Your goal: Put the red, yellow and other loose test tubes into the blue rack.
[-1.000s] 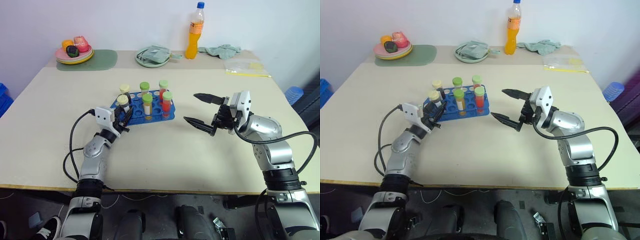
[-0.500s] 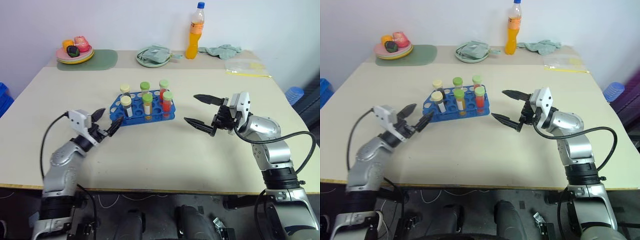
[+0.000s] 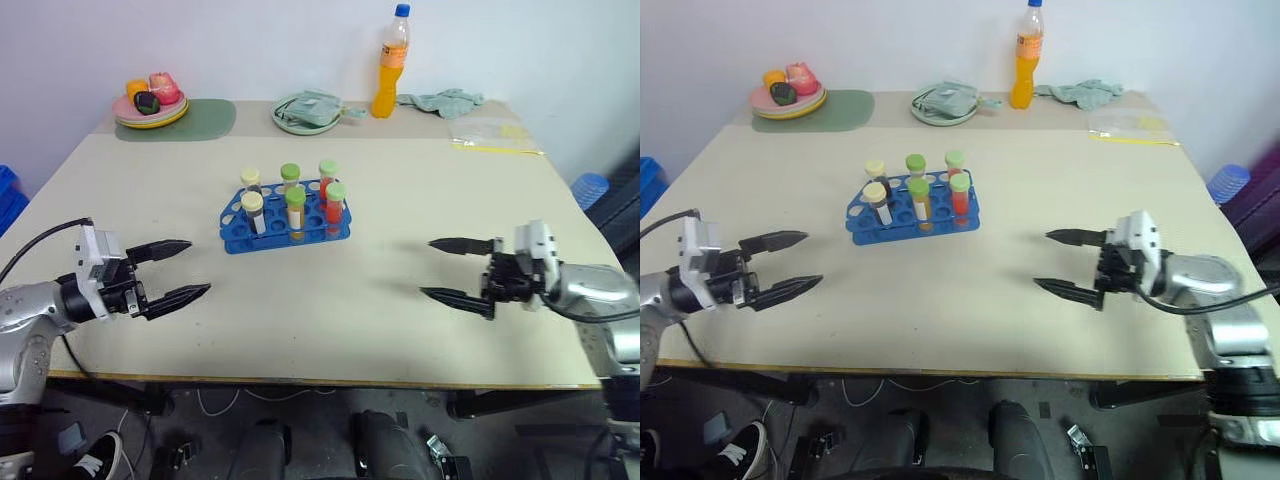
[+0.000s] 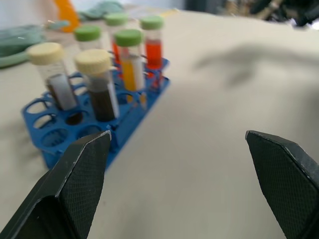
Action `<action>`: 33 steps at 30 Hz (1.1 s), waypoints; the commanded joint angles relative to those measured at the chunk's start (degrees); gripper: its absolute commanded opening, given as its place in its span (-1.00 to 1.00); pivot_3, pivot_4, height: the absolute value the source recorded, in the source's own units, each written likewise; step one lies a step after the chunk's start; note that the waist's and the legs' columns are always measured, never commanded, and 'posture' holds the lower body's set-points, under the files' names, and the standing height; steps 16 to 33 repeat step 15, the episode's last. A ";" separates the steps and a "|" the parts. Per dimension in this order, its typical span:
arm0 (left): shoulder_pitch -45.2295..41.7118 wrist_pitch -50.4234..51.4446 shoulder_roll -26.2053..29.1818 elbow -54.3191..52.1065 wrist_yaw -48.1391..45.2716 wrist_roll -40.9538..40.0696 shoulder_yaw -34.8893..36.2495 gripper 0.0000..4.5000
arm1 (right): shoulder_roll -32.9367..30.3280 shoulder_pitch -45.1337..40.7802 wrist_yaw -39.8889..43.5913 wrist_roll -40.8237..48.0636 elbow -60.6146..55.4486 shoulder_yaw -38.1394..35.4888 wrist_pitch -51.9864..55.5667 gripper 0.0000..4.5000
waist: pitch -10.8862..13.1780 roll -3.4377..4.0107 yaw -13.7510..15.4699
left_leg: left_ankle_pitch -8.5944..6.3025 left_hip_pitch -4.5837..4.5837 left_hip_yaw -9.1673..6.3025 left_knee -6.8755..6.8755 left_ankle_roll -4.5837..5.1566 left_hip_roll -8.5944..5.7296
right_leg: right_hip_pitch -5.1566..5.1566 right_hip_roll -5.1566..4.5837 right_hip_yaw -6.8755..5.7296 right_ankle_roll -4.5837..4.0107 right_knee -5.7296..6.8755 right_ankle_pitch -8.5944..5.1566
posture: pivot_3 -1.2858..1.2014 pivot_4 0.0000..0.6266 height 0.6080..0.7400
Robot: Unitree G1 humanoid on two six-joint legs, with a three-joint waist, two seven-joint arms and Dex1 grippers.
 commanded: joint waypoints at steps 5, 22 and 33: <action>-0.43 -0.67 -1.69 -1.20 -2.77 0.20 -1.98 0.98 | -2.45 11.77 -1.88 0.78 -4.27 -12.26 -1.08 1.00 | -0.02 -0.04 -0.07 | -0.03 -0.03 0.01 -0.01 0.05 0.01 | 0.00 0.00 0.01 0.16 -0.01 0.09 | 0.03 -0.52 1.00; -2.66 -6.61 -7.42 3.10 0.18 5.21 -4.76 0.98 | -3.94 15.42 -4.58 0.05 -7.68 -15.42 0.47 1.00 | -0.03 -0.03 -0.08 | -0.03 0.04 0.17 0.06 0.05 0.06 | 0.01 0.03 0.11 0.07 0.00 0.03 | 0.03 -0.52 1.00; -2.66 -6.61 -7.42 3.10 0.18 5.21 -4.76 0.98 | -3.94 15.42 -4.58 0.05 -7.68 -15.42 0.47 1.00 | -0.03 -0.03 -0.08 | -0.03 0.04 0.17 0.06 0.05 0.06 | 0.01 0.03 0.11 0.07 0.00 0.03 | 0.03 -0.52 1.00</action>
